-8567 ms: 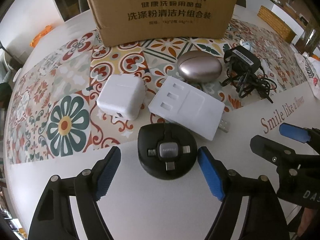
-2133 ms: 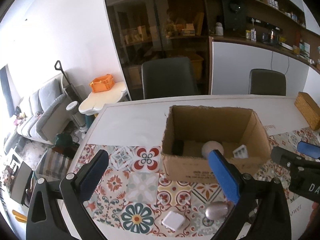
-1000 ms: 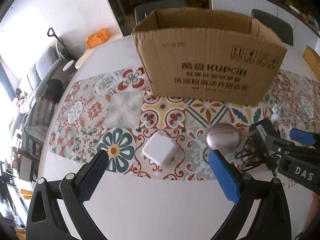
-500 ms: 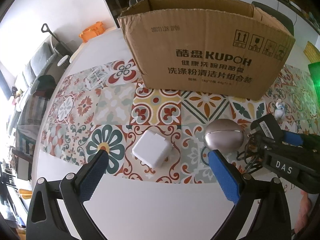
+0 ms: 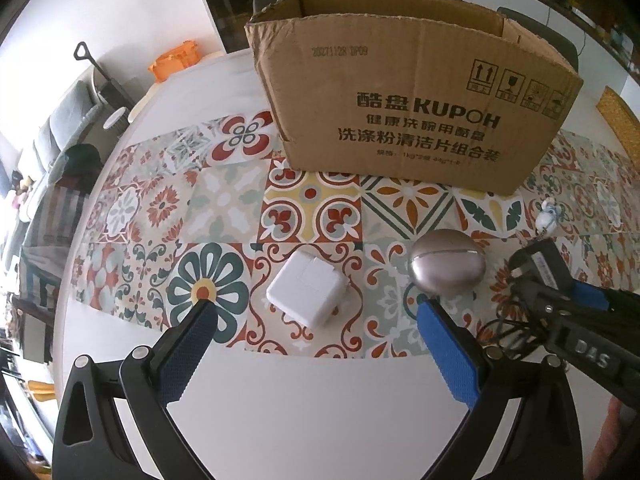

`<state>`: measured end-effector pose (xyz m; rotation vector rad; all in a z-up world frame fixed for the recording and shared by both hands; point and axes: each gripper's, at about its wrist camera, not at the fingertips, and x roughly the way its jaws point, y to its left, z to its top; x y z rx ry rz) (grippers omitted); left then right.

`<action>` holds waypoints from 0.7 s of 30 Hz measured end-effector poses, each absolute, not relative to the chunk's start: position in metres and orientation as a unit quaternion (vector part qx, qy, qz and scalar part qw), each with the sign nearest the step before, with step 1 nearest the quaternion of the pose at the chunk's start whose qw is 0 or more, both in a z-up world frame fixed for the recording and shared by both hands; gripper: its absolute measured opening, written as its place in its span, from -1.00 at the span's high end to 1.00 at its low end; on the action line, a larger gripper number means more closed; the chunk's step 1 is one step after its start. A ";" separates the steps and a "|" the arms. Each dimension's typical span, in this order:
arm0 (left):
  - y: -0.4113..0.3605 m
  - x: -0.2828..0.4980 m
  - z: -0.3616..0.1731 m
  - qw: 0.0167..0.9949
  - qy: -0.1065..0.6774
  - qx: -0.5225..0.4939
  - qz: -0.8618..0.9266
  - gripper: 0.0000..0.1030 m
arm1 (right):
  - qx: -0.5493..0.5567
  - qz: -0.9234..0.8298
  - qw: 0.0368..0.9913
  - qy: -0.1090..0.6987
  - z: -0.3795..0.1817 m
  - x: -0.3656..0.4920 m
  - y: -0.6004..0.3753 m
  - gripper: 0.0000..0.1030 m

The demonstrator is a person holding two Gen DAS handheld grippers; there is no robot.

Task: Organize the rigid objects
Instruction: 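Close right tool on black power adapter with cable, then grasp white square charger cube with left tool while right tool holds adapter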

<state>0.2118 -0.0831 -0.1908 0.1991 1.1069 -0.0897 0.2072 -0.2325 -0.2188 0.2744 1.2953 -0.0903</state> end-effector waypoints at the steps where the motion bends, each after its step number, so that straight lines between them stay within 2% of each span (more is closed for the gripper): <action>1: -0.081 0.212 -0.190 0.845 0.525 0.088 -0.045 -0.98 | 0.131 -0.046 0.790 0.597 -0.215 0.202 -0.232 0.08; 8: -0.064 0.214 -0.189 0.843 0.529 0.056 -0.076 -0.97 | 0.138 -0.062 0.797 0.585 -0.194 0.179 -0.223 0.08; 21: -0.037 0.234 -0.194 0.839 0.524 0.093 -0.116 -0.97 | 0.171 -0.084 0.792 0.580 -0.188 0.189 -0.193 0.08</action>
